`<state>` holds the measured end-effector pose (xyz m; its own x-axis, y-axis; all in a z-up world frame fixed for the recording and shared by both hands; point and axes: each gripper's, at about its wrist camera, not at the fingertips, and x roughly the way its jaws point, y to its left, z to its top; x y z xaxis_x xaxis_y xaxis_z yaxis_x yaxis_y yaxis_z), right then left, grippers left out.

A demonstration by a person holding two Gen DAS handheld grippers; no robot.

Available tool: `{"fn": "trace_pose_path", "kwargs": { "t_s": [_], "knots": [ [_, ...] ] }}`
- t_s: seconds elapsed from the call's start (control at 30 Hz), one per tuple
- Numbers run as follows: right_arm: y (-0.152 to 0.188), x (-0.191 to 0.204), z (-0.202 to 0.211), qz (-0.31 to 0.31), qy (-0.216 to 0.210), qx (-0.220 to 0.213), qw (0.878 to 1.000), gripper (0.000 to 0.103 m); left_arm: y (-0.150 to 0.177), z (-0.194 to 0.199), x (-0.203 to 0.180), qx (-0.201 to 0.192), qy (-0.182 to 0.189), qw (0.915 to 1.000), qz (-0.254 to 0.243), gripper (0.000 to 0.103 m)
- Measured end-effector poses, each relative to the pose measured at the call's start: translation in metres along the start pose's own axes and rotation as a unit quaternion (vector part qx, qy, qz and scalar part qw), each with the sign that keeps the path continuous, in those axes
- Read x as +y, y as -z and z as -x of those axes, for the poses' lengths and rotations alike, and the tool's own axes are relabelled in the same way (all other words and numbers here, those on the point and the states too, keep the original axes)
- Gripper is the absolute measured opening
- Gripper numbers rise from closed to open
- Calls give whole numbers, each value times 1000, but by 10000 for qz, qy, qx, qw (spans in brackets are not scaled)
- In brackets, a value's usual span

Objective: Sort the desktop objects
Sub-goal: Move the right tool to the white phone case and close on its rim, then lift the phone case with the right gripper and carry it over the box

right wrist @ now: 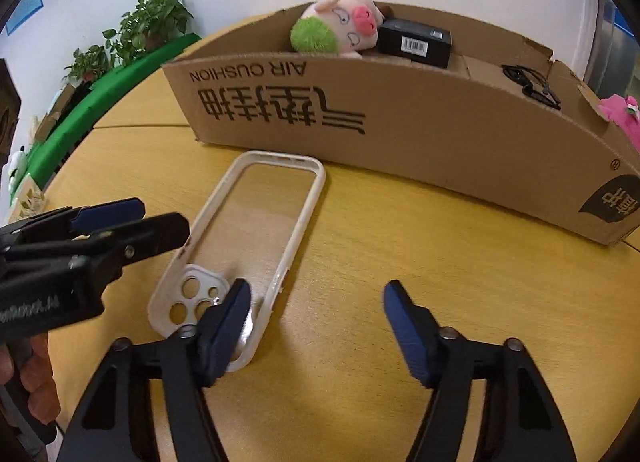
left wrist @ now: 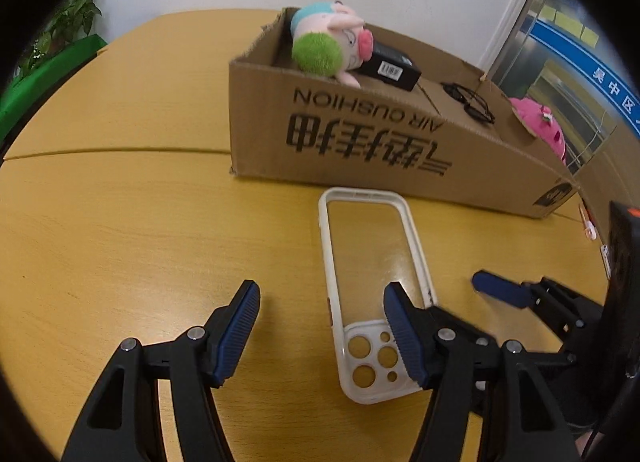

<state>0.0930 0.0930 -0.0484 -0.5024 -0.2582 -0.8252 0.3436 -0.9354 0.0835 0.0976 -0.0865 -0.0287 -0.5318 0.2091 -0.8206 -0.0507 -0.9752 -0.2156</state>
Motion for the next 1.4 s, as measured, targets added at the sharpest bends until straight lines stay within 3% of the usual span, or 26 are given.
{"fn": "trace_pose_path", "kwargs": {
  "t_s": [0.1,0.13,0.2,0.23,0.33,0.47,0.7,0.9,1.03,1.2,1.4],
  "knots": [
    [1,1,-2,57,73,9,10000,58,2,-8,-3,65,-6,9999,-83,63],
    [2,3,-2,113,146,6,9998,50,2,-10,-4,91,13,9999,-110,60],
    [3,1,-1,134,147,-19,9998,38,4,-13,-6,59,10,9999,-156,50],
    [4,-1,0,115,170,-32,9998,37,5,-14,-7,67,-68,9998,-183,41],
    [7,-6,2,70,154,-28,9999,33,4,-15,-8,55,38,9999,-147,35],
    [17,-6,10,117,129,-81,9998,28,5,-19,-21,125,293,9991,-295,12],
    [49,-22,33,2,12,-183,9998,16,9,-22,-51,226,566,9963,-600,9],
    [78,-58,61,-360,188,-326,9986,8,7,-16,-105,132,951,9908,-950,7],
    [92,-96,114,-810,570,-916,9909,8,-9,2,-166,-130,1333,9778,-1613,7],
    [103,-152,182,-1593,1068,-1493,9700,8,-31,22,-254,-369,1934,9478,-2508,7],
    [86,-189,254,-1569,1816,-2050,9489,8,-71,56,-332,-650,2674,9149,-2952,7]
  ]
}}
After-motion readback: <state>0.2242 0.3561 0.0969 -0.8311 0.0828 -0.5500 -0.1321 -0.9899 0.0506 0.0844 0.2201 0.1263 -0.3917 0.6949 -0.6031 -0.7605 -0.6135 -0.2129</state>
